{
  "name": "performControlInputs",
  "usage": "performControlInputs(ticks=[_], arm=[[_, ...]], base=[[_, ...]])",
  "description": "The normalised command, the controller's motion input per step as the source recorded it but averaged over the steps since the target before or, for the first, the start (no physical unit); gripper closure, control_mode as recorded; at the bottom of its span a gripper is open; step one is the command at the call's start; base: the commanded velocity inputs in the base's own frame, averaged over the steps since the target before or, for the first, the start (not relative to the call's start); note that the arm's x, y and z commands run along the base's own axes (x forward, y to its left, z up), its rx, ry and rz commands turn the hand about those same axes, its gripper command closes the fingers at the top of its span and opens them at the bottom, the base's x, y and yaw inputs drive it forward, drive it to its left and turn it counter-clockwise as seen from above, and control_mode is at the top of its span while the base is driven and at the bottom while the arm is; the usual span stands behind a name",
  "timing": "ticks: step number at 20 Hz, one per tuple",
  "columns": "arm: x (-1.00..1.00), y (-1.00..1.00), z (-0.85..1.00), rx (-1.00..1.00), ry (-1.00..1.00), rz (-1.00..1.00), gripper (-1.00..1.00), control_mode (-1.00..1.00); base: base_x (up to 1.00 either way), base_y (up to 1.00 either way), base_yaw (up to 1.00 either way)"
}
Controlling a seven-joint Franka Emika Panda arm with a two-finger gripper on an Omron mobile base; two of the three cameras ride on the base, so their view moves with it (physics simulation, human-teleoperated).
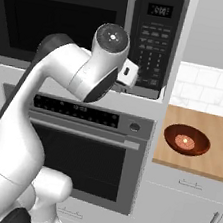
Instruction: Open the microwave, place the bowl with waffle inside the microwave, then close the microwave door and turn it on.
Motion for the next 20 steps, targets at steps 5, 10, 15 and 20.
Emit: performControlInputs(ticks=[5,10,15,20], arm=[[0.37,-0.01,0.03,0.1,-0.22,-0.11,-1.0,-1.0],[0.59,-0.03,0.02,0.05,-0.23,-0.1,-1.0,-1.0],[0.46,-0.15,0.0,0.01,-0.02,-0.12,-1.0,-1.0],[0.54,-0.27,0.0,0.06,0.0,-0.11,-1.0,-1.0]], base=[[0.0,0.0,0.0],[0.0,0.0,0.0],[0.0,0.0,0.0],[0.0,0.0,0.0]])
